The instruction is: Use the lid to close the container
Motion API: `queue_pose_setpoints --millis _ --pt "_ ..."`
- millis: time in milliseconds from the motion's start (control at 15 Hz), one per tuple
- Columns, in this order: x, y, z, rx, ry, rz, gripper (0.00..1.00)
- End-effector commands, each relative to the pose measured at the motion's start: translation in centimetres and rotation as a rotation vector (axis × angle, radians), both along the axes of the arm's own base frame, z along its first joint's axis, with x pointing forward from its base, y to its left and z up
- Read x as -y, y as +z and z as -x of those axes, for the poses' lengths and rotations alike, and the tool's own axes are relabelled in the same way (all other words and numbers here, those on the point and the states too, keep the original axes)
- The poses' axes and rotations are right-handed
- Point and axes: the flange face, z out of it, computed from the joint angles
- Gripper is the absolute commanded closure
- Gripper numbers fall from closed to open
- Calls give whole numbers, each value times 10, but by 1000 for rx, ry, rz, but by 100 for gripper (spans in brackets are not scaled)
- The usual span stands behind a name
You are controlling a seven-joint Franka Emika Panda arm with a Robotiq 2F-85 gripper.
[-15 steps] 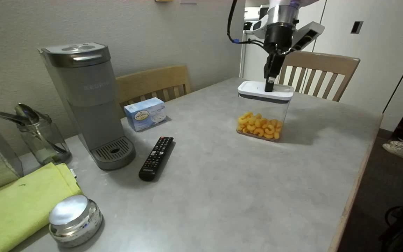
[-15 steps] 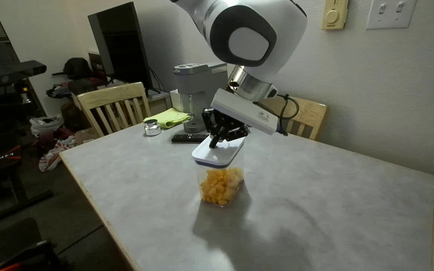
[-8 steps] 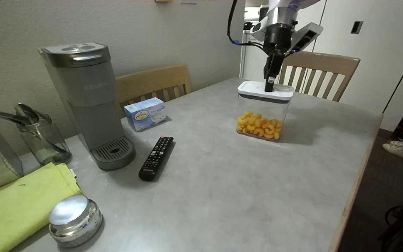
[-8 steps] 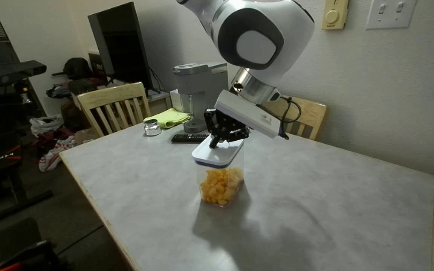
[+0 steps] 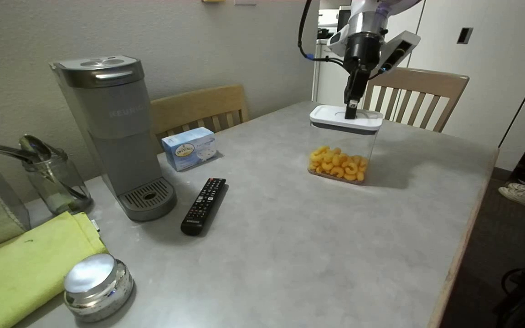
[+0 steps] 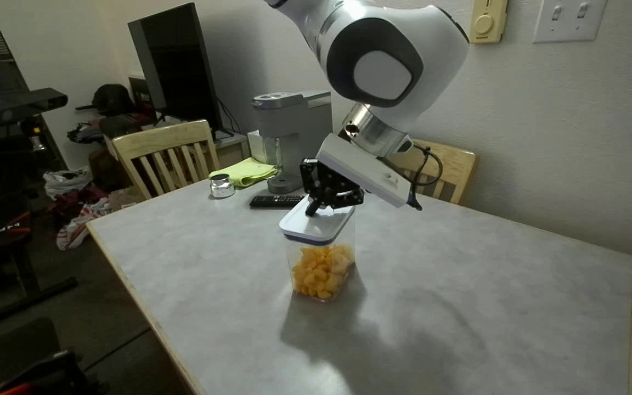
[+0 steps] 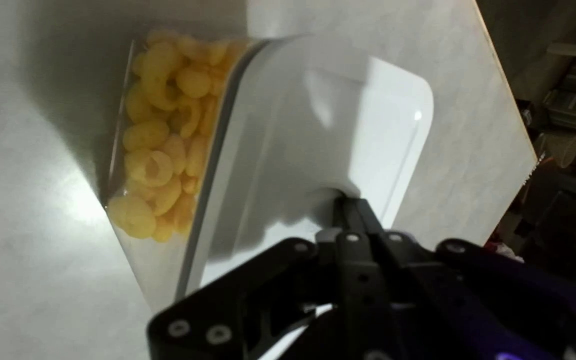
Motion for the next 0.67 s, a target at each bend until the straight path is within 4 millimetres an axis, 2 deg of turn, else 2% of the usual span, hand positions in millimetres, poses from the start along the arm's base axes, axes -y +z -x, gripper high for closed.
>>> queue_pose_setpoints --millis 0,133,400,600 --pt "15 -71 7 -49 14 24 100" --pt "15 -70 4 -39 16 30 100" --pt "17 -33 -7 10 15 31 100" --pt "22 -15 -10 34 15 42 100"
